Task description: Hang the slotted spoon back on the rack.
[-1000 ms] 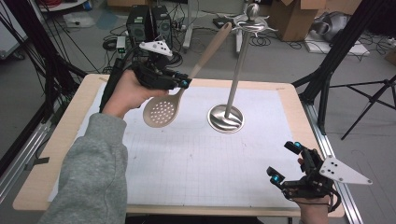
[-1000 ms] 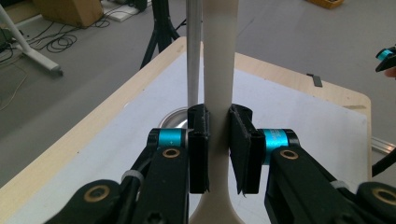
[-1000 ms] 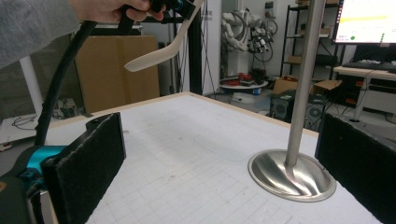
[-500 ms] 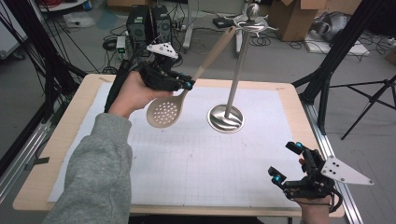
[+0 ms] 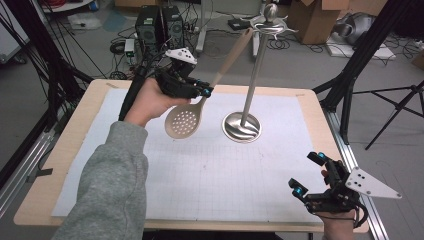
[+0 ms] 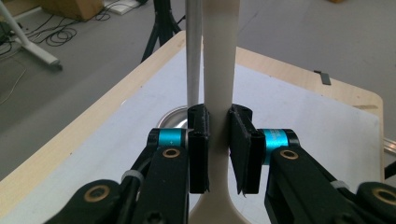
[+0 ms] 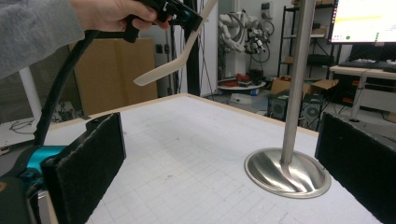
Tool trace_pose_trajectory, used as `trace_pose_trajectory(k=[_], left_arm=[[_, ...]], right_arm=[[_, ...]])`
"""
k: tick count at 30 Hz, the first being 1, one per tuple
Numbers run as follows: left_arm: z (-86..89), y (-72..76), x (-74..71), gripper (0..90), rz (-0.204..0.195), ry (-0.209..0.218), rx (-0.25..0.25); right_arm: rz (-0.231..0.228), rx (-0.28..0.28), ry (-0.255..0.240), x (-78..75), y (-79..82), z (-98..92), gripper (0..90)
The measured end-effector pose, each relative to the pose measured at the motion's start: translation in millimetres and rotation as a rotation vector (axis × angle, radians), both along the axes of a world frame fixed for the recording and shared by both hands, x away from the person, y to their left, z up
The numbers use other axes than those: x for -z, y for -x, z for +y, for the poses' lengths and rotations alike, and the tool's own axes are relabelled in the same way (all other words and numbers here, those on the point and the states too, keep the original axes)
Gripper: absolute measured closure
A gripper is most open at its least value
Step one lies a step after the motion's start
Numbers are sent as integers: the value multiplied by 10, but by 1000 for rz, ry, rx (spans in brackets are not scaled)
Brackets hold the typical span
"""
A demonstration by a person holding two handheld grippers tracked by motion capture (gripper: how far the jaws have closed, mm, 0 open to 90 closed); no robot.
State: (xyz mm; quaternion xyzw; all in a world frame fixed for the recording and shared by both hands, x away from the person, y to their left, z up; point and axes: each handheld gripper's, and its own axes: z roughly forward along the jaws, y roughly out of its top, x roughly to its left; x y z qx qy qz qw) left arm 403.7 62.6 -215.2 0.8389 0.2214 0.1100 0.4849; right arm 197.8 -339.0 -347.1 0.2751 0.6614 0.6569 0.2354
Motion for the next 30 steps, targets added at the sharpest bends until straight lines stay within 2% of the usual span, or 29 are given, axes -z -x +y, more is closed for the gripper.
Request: trace_pose_trajectory(k=[8, 14, 23, 30], left_arm=[[-87, -19, 34, 778, 10, 2, -4], [-166, -27, 68, 777, 6, -14, -19], [-253, -43, 139, 776, 10, 7, -41], [-324, -68, 178, 776, 8, 4, -43]], right_arm=[[-2, 4, -4, -1, 3, -9, 7], [-2, 2, 0, 2, 9, -12, 7], [3, 7, 0, 3, 25, -16, 7], [-1, 8, 2, 4, 21, -21, 7]])
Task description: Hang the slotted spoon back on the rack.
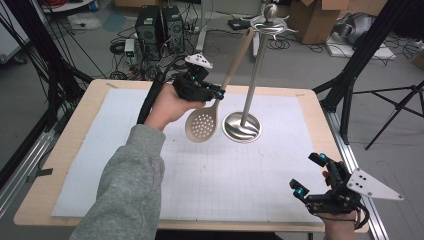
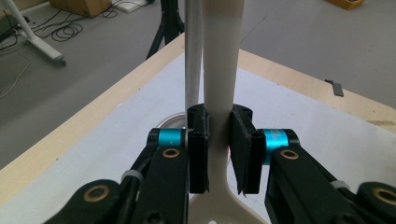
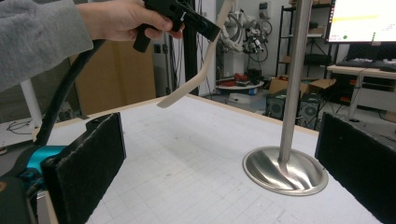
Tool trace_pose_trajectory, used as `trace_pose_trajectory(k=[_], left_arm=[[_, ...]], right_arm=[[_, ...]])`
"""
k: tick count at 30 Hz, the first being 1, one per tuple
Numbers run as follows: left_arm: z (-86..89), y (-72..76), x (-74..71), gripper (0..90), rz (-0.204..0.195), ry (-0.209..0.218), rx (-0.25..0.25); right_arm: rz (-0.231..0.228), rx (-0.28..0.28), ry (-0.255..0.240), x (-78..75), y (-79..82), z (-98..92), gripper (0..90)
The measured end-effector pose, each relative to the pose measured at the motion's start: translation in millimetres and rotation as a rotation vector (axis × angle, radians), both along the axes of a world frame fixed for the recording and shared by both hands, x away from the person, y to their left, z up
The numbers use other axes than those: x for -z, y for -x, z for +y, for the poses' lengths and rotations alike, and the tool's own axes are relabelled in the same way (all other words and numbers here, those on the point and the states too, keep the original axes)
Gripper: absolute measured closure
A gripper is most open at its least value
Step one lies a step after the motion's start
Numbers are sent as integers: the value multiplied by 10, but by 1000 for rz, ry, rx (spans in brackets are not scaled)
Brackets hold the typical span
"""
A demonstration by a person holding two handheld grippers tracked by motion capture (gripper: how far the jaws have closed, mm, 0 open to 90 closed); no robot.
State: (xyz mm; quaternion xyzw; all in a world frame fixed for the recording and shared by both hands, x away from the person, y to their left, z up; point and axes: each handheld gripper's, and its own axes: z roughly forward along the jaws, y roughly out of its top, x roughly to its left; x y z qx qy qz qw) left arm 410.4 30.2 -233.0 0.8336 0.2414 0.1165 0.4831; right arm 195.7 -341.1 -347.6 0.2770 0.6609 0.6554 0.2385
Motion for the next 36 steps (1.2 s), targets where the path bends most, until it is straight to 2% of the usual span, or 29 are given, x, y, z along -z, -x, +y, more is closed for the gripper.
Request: trace_pose_trajectory(k=[14, 21, 36], left_arm=[[-129, -43, 70, 774, 7, 14, -12], [-187, -60, 93, 771, 9, -6, -15], [-254, -85, 109, 772, 16, -5, -13]], right_arm=[[-5, 6, -9, -8, 16, -37, 7], [-2, 6, -19, -3, 14, -35, 7], [-4, 9, -21, 3, 9, -56, 7]])
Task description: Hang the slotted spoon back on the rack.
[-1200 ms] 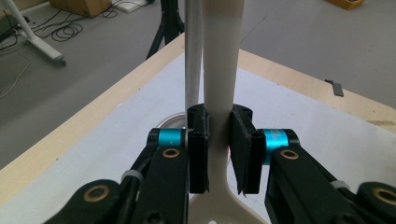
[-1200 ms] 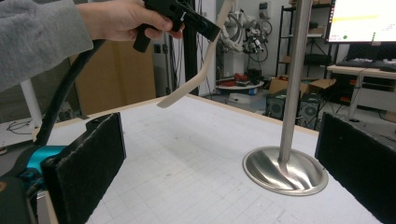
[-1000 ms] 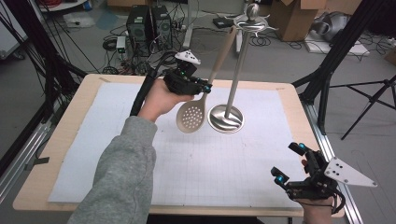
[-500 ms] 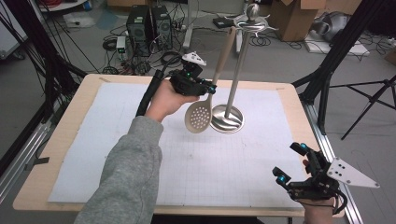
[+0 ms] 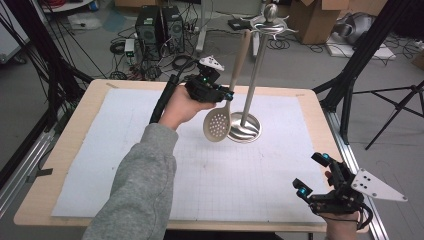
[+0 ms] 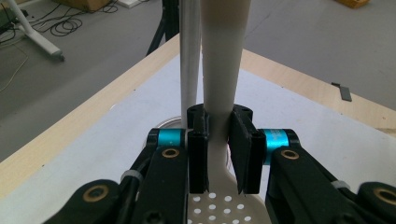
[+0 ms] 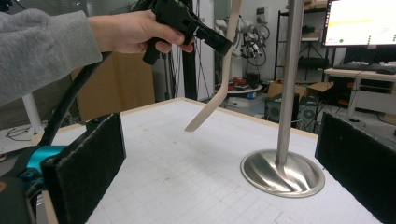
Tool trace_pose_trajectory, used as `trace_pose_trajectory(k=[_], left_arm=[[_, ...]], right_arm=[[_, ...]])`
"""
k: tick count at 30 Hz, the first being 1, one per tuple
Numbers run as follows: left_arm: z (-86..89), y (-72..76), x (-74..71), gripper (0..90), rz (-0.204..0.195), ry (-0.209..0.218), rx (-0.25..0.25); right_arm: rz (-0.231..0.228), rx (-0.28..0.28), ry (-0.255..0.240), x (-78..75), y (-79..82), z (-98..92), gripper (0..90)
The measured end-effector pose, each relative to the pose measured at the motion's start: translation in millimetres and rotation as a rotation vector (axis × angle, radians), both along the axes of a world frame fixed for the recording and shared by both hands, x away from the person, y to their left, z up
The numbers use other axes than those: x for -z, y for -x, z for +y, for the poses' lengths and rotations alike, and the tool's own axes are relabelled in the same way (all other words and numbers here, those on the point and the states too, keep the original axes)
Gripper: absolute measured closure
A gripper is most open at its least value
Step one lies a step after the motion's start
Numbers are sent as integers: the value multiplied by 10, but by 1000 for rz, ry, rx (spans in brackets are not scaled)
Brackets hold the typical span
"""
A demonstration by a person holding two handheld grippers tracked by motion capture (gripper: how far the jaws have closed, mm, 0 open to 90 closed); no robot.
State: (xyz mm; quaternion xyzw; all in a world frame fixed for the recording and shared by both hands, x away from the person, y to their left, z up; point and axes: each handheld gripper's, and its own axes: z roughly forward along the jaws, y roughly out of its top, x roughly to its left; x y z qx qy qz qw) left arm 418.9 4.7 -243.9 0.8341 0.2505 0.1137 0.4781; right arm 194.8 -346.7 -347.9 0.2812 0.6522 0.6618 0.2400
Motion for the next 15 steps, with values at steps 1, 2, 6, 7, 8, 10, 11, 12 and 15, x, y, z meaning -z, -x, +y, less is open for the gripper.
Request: trace_pose_trajectory(k=[1, 2, 6, 7, 8, 10, 11, 12, 15], left_arm=[[-4, 1, 0, 772, -1, -2, 0], [-6, 1, -2, 772, 2, -5, 1], [-11, -4, -8, 772, -1, -12, -1], [-13, -4, -6, 771, -1, -9, -3], [-12, -5, -6, 770, -2, -10, -2], [-11, -6, -6, 768, -3, -11, -2], [-11, -6, -4, 761, -15, -17, 0], [-11, -6, -4, 746, -15, -17, 0], [-21, 6, -2, 620, -28, 3, 15]], right_arm=[[-4, -1, 1, 1, -3, 3, 7], [2, -4, 1, 1, 1, 6, 7], [3, -3, 0, -2, 3, 11, 7], [1, -3, 1, -1, 1, 9, 7], [2, -5, 3, 1, 0, 7, 7], [3, -3, 2, 2, -1, 8, 7], [4, -4, 2, 3, -1, 8, 7], [4, -3, 1, 2, 0, 8, 7], [1, -3, 0, -1, 0, 7, 7]])
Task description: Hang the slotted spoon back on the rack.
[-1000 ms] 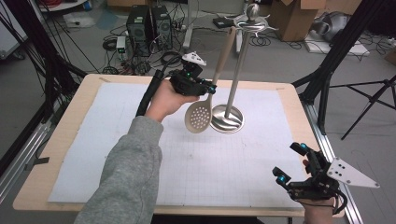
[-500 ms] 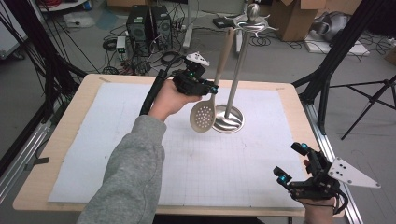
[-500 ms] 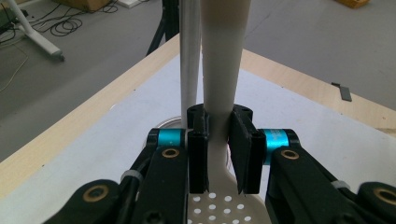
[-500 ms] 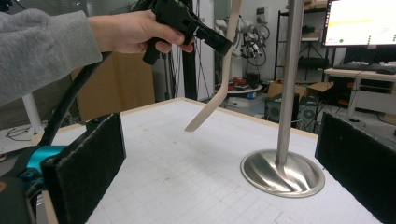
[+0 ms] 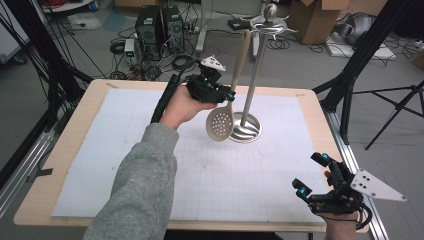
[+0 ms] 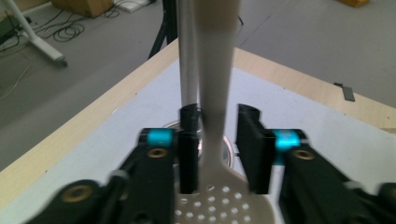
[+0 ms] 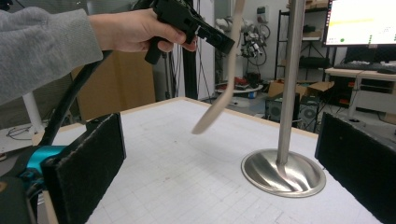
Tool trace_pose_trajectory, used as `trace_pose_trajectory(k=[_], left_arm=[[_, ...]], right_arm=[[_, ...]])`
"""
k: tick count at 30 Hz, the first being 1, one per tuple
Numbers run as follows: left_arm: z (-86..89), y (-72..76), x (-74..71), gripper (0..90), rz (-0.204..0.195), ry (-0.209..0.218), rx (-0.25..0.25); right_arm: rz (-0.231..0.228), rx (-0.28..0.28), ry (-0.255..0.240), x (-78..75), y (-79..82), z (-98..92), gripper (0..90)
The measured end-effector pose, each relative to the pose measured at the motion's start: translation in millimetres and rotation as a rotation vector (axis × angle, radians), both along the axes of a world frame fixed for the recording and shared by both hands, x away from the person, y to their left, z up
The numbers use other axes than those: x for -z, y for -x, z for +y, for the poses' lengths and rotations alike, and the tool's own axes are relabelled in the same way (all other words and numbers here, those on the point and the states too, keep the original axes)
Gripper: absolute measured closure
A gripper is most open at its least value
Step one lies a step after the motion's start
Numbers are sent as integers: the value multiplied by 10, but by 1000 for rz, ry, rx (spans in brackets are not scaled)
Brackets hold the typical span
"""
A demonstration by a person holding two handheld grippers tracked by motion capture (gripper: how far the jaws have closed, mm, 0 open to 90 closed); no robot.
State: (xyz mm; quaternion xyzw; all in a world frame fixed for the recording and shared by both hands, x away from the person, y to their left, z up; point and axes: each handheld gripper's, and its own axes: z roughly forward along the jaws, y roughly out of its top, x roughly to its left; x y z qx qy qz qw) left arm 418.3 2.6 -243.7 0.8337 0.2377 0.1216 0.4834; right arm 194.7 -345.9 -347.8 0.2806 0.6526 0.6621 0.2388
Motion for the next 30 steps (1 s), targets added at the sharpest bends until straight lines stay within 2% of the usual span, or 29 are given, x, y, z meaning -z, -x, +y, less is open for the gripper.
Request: trace_pose_trajectory(k=[2, 4, 5, 6, 8, 9, 12, 15, 18, 19, 24, 30], left_arm=[[8, 30, 6, 555, -25, -2, 26], [22, 40, 12, 497, -22, 8, 33], [41, 51, 22, 497, -29, 13, 36], [98, 71, 49, 443, -34, 34, 51], [139, 78, 61, 395, -36, 38, 56], [221, 96, 92, 365, -36, 61, 64], [355, 129, 129, 317, -54, 86, 71], [465, 177, 162, 230, -66, 92, 84], [542, 250, 177, 198, -85, 101, 81], [562, 272, 188, 183, -84, 117, 79], [691, 343, 231, 139, -82, 133, 62], [863, 418, 277, 137, -100, 149, 47]], right_arm=[[-3, 1, 1, -4, 3, -1, 7], [-1, -3, 3, -4, 5, 5, 7], [-1, -3, 3, -4, 5, 5, 7], [-1, -5, 3, -5, 7, 10, 7], [-1, -4, 3, -6, 8, 11, 7], [-1, -4, 2, -6, 12, 12, 7], [-5, -3, 1, -5, 4, 16, 7], [2, -7, 7, -1, -9, 38, 7], [8, -10, 15, 4, -28, 58, 7], [6, -12, 12, 6, -36, 68, 7], [11, -17, 25, 9, -57, 97, 7], [9, -21, 26, 13, -75, 120, 7]])
